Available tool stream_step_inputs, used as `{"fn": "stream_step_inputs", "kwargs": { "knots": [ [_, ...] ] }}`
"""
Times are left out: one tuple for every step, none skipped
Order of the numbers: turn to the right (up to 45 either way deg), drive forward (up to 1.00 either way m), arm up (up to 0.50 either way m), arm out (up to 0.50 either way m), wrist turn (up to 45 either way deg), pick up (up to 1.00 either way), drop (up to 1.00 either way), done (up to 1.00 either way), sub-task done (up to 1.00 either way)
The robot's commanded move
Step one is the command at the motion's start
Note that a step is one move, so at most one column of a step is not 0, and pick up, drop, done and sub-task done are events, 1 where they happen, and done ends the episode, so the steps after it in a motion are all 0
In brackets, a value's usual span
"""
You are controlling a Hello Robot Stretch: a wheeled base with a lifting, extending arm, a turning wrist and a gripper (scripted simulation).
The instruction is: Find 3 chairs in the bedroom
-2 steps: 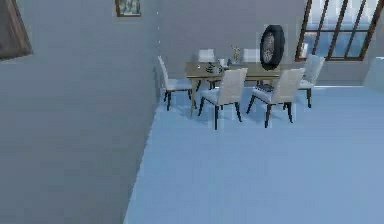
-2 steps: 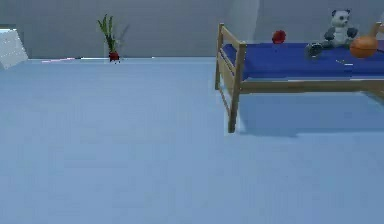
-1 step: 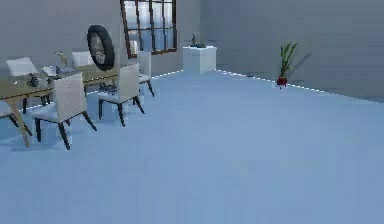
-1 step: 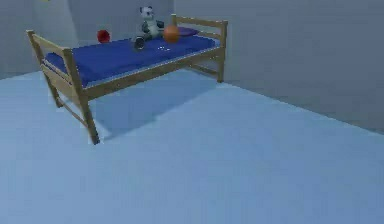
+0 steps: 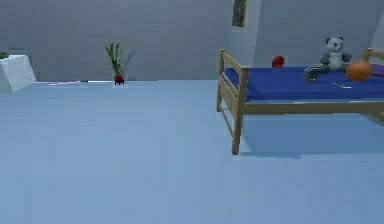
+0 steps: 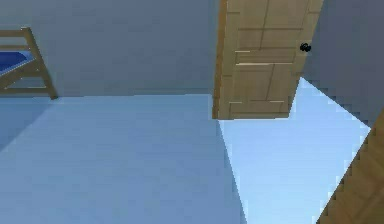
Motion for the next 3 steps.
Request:
{"fn": "stream_step_inputs", "kwargs": {
  "knots": [
    [15.0,0.0,0.0,0.0,0.0,0.0,0.0,0.0,0.0],
    [0.0,0.05,0.0,0.0,0.0,0.0,0.0,0.0,0.0],
    [-36.0,0.0,0.0,0.0,0.0,0.0,0.0,0.0,0.0]
  ]
}}
